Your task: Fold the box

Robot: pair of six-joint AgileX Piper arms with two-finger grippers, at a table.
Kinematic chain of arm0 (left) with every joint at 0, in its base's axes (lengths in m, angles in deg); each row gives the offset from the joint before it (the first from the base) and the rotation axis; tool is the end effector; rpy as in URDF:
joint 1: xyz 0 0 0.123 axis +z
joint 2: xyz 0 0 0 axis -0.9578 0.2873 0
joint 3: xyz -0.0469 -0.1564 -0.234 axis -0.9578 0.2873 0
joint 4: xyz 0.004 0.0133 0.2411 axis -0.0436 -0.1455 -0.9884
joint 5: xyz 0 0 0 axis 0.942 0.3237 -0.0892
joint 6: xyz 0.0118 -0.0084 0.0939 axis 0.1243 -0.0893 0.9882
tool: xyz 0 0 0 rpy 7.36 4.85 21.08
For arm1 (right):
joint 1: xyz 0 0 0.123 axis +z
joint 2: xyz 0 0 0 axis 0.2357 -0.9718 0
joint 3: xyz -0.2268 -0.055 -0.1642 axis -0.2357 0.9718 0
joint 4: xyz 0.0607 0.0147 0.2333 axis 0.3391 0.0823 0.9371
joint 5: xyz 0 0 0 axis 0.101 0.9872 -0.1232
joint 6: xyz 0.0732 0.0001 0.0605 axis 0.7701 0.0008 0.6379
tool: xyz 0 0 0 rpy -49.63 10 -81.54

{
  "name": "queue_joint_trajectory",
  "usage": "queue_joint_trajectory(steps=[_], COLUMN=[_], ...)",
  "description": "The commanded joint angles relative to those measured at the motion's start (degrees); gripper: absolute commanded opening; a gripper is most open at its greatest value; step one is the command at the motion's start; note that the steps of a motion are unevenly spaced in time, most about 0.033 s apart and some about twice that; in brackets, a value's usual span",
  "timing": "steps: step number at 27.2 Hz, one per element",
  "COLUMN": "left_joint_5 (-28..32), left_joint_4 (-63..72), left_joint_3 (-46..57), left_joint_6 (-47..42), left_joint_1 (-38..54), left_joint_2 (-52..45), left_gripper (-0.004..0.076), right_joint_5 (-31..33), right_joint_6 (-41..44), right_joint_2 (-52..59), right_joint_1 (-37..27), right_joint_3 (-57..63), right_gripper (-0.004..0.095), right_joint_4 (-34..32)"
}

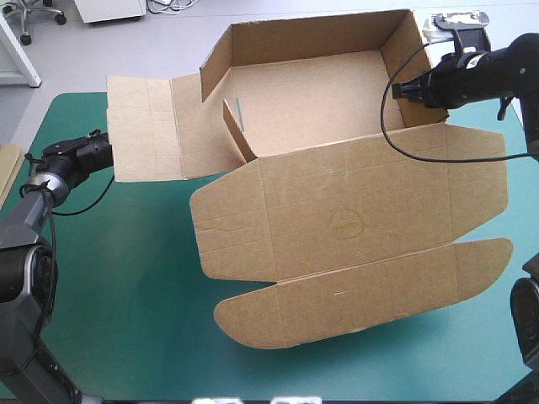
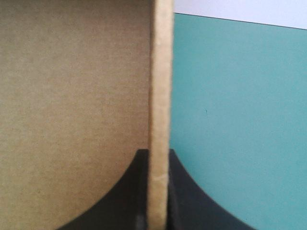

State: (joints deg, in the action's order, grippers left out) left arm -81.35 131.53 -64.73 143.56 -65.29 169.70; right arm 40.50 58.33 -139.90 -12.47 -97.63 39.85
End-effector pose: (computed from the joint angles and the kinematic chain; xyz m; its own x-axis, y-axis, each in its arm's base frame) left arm 0.3937 -0.0326 0.2997 -0.7480 -0.4067 -0.5245 0.4170 0.3268 -0.8481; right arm 0.3412 0.0365 0.4680 -0.6673 -0.0644 -0.7420 -0.2830 0.9434 0.1726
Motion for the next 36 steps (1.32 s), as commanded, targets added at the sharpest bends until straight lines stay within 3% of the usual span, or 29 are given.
queue_joint_trajectory(steps=[1, 10, 22, 33, 36], left_joint_5=[-6.06, -5.95, -5.91, -5.12, -2.73], left_joint_4=[5.38, 5.38, 5.38, 4.77, 1.39], left_joint_3=[-1.76, -2.15, -7.38, -13.12, -13.12], left_joint_6=[-0.6, -2.02, -3.44, -5.72, -6.41], left_joint_1=[-0.14, -1.01, -6.88, -6.98, -6.98], left_joint_2=[-6.68, -13.82, -13.8, -13.8, -13.8], left_gripper=[-0.0009, -0.0009, -0.0009, -0.0008, 0.0037], right_joint_5=[-0.64, -1.9, -3.83, -4.51, -4.51], right_joint_6=[0.29, 0.72, 1.46, 1.7, 1.7], right_joint_2=[1.88, 1.38, 0.59, -0.42, -0.82], right_joint_1=[-0.36, -0.24, 2.51, 2.51, 2.64], right_joint_3=[-2.01, -2.01, -2.01, -2.01, -2.01], right_gripper=[-0.0018, -0.0018, -0.0016, -0.0016, -0.0016], right_joint_4=[2.89, 2.77, 1.33, 1.33, 1.33])
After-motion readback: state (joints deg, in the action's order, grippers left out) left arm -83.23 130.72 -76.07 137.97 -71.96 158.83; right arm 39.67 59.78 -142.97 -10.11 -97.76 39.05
